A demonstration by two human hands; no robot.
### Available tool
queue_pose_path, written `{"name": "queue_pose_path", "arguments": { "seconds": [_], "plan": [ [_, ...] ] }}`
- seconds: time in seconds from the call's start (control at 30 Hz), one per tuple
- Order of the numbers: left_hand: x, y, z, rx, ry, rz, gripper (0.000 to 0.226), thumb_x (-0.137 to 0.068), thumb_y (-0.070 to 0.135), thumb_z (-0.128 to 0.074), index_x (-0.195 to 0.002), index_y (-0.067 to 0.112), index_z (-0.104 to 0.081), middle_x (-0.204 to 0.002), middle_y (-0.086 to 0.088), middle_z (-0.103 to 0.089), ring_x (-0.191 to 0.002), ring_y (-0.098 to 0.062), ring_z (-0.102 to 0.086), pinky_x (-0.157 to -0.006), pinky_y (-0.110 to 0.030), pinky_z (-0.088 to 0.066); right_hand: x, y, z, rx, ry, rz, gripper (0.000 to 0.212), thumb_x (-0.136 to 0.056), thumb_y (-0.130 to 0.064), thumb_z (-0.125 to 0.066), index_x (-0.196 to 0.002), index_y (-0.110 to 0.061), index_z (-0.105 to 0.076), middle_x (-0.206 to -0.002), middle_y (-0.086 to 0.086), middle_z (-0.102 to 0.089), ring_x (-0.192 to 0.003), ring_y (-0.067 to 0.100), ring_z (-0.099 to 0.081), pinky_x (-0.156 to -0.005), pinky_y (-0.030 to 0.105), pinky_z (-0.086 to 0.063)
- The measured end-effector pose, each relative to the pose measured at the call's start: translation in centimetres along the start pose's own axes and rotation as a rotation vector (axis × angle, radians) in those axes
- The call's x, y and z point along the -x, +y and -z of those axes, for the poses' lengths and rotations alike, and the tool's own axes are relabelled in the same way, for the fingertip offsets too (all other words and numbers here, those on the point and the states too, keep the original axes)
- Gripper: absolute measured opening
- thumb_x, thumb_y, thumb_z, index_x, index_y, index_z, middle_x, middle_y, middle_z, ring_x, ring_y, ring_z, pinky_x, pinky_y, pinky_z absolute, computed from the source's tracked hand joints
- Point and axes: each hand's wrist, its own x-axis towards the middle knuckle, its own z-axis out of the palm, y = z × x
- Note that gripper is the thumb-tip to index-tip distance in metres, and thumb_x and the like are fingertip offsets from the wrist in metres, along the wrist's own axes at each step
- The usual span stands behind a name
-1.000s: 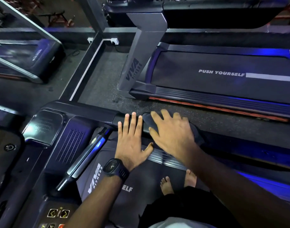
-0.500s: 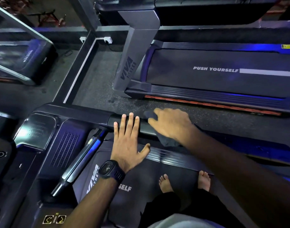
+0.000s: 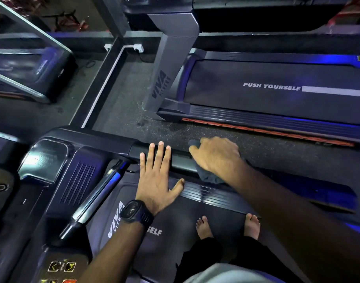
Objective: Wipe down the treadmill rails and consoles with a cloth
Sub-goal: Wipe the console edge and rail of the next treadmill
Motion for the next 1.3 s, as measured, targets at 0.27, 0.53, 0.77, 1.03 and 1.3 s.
{"name": "queue_pose_path", "arguments": {
  "seconds": [0.27, 0.53, 0.77, 1.03, 1.3],
  "plan": [
    [0.0, 0.6, -0.2, 0.005, 0.014, 0.009, 0.097, -0.079, 0.058, -0.047, -0.157, 0.008, -0.021, -0.167, -0.011, -0.010, -0.154, -0.028, 0.001, -0.123, -0.055, -0.002, 2.4, -0.8, -2.3, 0.194, 0.239, 0.196, 0.051, -0.098, -0.053, -0.037, -0.137, -0.023, -0.050, -0.125, 0.009, -0.061, -0.103, 0.037, -0.062, -0.079, 0.046, -0.048],
    [0.3, 1.5, -0.3, 0.001, 0.002, 0.014, 0.097, -0.080, 0.060, -0.046, -0.158, 0.008, -0.019, -0.167, -0.010, -0.008, -0.154, -0.027, 0.004, -0.123, -0.055, -0.003, 3.9, 0.6, -3.0, 0.239, 0.289, 0.058, 0.057, -0.097, -0.055, -0.037, -0.139, -0.018, -0.050, -0.122, 0.011, -0.062, -0.101, 0.038, -0.062, -0.081, 0.046, -0.047],
    [-0.1, 2.3, -0.3, -0.016, -0.005, 0.030, 0.096, -0.081, 0.060, -0.045, -0.158, 0.009, -0.019, -0.167, -0.010, -0.009, -0.154, -0.028, 0.004, -0.122, -0.057, -0.001, 0.0, 2.3, 0.2, 0.001, -0.004, 0.148, 0.053, -0.102, -0.054, -0.029, -0.138, -0.022, -0.052, -0.133, 0.011, -0.062, -0.118, 0.036, -0.059, -0.092, 0.045, -0.047],
    [0.0, 3.1, -0.4, -0.022, 0.009, 0.011, 0.097, -0.080, 0.059, -0.046, -0.157, 0.008, -0.020, -0.166, -0.012, -0.011, -0.154, -0.029, 0.001, -0.122, -0.052, 0.003, 4.7, 1.8, -2.7, 0.268, 0.271, 0.185, 0.056, -0.098, -0.056, -0.038, -0.141, -0.021, -0.046, -0.125, 0.010, -0.060, -0.101, 0.037, -0.062, -0.081, 0.047, -0.049],
    [0.4, 4.2, -0.4, -0.030, -0.013, 0.006, 0.097, -0.080, 0.059, -0.044, -0.158, 0.008, -0.017, -0.167, -0.010, -0.007, -0.154, -0.027, 0.004, -0.123, -0.051, 0.003, 3.5, 3.8, -1.5, 0.141, 0.216, 0.038, 0.055, -0.101, -0.055, -0.031, -0.136, -0.018, -0.051, -0.127, 0.011, -0.061, -0.110, 0.037, -0.060, -0.087, 0.048, -0.047]
  ]
}}
